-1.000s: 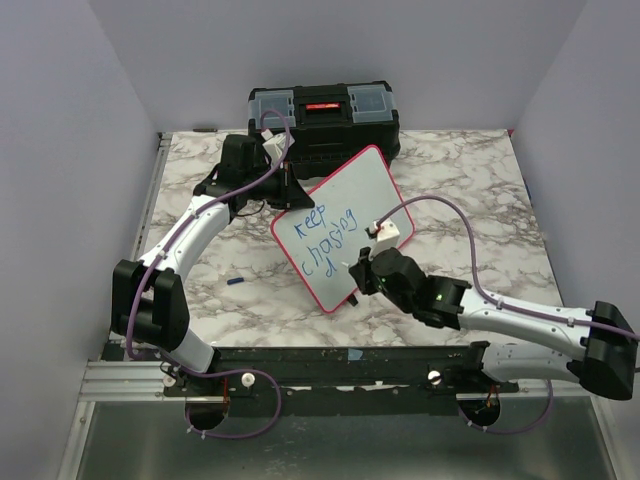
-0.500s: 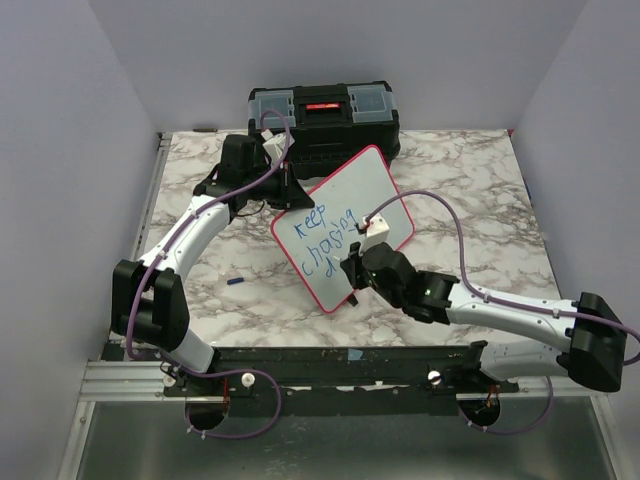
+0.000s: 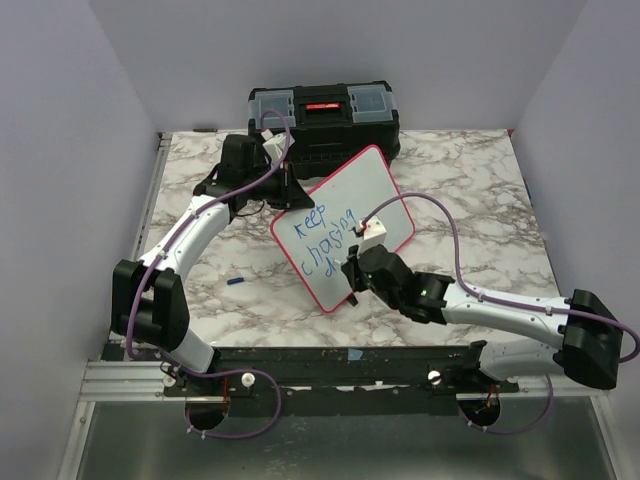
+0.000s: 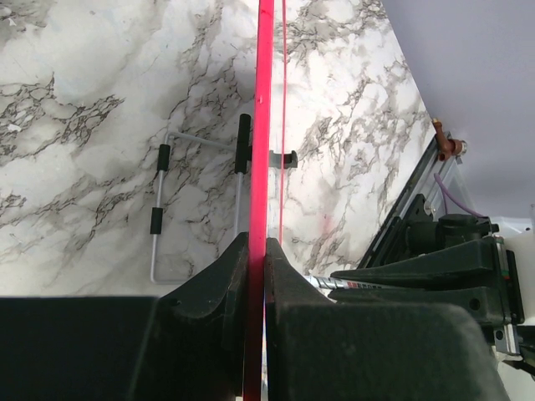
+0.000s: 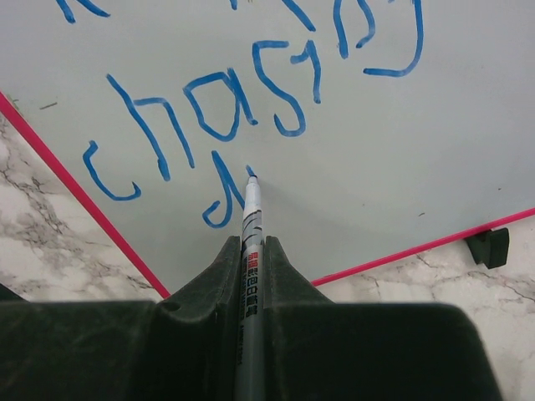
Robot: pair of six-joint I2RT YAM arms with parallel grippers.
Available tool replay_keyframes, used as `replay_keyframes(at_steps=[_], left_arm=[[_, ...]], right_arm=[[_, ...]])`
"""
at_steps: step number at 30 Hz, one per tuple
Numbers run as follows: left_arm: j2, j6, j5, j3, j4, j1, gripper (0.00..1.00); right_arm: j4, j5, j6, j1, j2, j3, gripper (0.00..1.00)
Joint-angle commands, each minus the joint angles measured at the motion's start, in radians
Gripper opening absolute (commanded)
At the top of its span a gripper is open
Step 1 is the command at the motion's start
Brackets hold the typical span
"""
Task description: Write a sentence on the whiteboard
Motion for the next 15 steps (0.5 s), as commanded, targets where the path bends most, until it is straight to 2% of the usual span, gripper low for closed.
replay_keyframes(at_steps=[1,15], left_arm=[[-0.018,0.004,0.040,0.004,0.054,0.002,0.00],[-0.017,0.002,0.042,0.005,0.055,0.001,0.00]], right_arm=[[-0.008,0.022,0.019,0.003,0.004,-0.033,0.01],[-0.028,-0.026,0.052,0.002,-0.014,-0.063,0.01]])
